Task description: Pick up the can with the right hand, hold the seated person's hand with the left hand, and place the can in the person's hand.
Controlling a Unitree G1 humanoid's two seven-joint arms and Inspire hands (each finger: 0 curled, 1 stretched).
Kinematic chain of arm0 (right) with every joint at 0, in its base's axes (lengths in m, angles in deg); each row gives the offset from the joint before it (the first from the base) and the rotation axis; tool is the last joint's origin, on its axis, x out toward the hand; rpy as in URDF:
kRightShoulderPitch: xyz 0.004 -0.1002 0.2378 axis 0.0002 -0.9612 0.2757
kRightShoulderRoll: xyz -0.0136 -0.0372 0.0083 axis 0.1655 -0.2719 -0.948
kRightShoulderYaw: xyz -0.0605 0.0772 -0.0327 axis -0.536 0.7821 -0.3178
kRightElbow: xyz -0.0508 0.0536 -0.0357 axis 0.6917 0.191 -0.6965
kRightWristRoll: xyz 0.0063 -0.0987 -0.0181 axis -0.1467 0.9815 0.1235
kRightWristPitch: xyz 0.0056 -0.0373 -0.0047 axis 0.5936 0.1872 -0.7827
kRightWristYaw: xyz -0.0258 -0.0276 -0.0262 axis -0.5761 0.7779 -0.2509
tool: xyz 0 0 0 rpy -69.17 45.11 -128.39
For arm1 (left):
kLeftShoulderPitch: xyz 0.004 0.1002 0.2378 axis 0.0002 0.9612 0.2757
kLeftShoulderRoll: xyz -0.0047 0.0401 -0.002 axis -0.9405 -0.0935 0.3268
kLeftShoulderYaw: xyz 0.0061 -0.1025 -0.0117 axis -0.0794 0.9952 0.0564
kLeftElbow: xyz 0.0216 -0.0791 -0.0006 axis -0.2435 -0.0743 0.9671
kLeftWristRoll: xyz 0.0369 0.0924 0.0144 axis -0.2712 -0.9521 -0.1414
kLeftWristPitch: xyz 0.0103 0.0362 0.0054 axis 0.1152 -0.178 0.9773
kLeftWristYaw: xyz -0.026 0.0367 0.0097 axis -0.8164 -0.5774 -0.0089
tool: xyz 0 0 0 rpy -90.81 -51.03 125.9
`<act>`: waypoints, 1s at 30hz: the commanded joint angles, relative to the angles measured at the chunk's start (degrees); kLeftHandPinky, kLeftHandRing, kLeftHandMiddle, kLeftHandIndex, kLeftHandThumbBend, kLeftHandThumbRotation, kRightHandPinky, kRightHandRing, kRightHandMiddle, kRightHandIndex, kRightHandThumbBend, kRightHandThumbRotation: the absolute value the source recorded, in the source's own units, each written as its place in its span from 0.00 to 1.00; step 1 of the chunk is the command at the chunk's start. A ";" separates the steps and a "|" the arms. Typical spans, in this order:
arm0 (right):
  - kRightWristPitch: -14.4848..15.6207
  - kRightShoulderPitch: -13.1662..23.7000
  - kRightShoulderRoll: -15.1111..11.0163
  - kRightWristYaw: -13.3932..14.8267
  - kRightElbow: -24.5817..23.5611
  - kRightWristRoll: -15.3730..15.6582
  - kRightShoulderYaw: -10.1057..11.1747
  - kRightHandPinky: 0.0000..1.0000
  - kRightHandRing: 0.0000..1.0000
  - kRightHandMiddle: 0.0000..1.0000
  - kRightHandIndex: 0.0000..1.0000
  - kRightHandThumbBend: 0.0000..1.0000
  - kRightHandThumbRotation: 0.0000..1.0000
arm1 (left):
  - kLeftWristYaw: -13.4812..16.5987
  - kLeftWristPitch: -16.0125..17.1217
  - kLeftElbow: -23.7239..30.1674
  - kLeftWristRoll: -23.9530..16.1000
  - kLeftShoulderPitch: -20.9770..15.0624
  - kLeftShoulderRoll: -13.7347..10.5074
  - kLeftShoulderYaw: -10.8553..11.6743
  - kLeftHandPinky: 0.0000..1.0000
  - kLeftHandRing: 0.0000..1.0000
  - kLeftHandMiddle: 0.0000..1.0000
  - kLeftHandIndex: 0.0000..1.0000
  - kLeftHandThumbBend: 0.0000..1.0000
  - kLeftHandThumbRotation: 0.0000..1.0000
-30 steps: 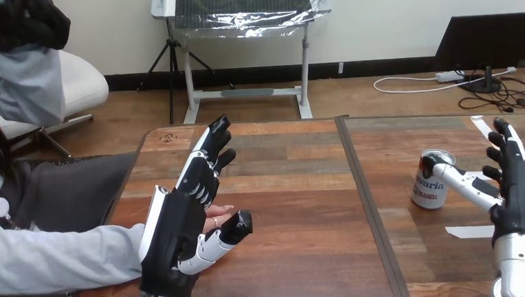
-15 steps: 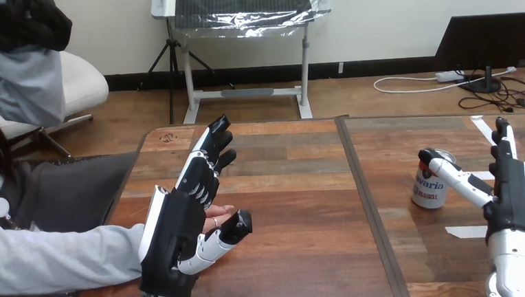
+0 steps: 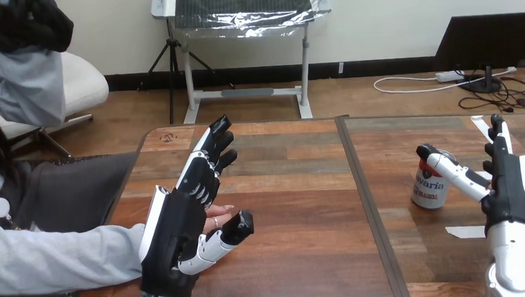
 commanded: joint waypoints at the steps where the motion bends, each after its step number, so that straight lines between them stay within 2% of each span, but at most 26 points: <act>1: -2.51 6.95 -2.43 0.09 2.72 0.72 -0.54 0.93 0.97 0.99 1.00 1.00 0.44 | -0.43 0.19 0.20 0.57 -3.21 0.52 0.29 0.91 0.95 0.97 0.92 1.00 0.64; 21: -3.83 13.57 -3.79 -0.55 14.14 0.58 -0.90 0.90 0.96 0.97 1.00 1.00 0.39 | -2.10 -0.31 0.56 1.67 -3.33 1.17 0.27 0.92 0.97 0.98 0.93 1.00 0.63; 30: -3.00 15.90 -4.22 -0.67 18.05 1.16 -1.54 0.90 0.96 0.98 1.00 1.00 0.39 | -2.26 -0.26 0.54 1.74 -3.36 1.41 0.41 0.93 0.97 0.98 0.93 1.00 0.63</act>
